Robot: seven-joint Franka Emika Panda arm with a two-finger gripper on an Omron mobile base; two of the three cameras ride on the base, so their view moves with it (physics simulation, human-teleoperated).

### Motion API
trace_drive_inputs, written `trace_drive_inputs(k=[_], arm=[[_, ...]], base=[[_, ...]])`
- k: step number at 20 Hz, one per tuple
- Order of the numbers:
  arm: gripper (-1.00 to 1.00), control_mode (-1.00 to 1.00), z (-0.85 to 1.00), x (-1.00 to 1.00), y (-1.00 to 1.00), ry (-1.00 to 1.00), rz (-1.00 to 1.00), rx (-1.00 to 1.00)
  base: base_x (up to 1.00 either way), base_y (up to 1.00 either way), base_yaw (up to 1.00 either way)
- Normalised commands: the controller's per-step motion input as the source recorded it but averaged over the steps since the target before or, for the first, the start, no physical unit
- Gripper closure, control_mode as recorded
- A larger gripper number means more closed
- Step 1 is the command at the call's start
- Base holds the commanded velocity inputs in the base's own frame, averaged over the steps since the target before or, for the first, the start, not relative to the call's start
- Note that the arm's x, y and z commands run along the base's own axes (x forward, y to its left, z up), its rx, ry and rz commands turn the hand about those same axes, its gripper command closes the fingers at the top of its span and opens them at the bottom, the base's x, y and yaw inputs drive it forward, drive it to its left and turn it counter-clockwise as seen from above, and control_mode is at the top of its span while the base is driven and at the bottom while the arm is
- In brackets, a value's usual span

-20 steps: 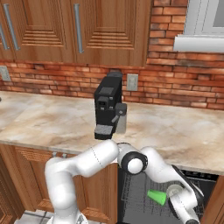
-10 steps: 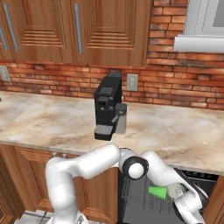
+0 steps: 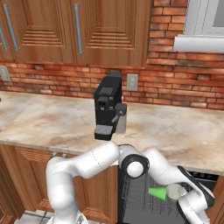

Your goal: Pick up the cup and bowl from the counter, place them in the dishwasher, and close the dishwasher door.

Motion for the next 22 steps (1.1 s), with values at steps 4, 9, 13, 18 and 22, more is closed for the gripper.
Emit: trace_drive_inputs(k=[4, 9, 13, 18, 22], arm=[[-1.00, -1.00, 0.10, -0.09, 0.13, 0.00, 0.00, -0.38], [-1.00, -1.00, 0.06, -0.06, 0.22, 0.00, 0.00, -0.35], [-1.00, -1.00, 0.12, -0.08, 0.11, 0.06, -0.02, -0.05], [-1.00, -1.00, 0.32, -0.13, 0.00, 0.11, -0.04, 0.16], [-1.00, -1.00, 0.45, -0.11, 0.00, 0.12, -0.05, 0.32]], base=[[0.00, 0.00, 0.00], [0.00, 0.00, 0.00], [0.00, 0.00, 0.00], [0.00, 0.00, 0.00], [0.00, 0.00, 0.00]])
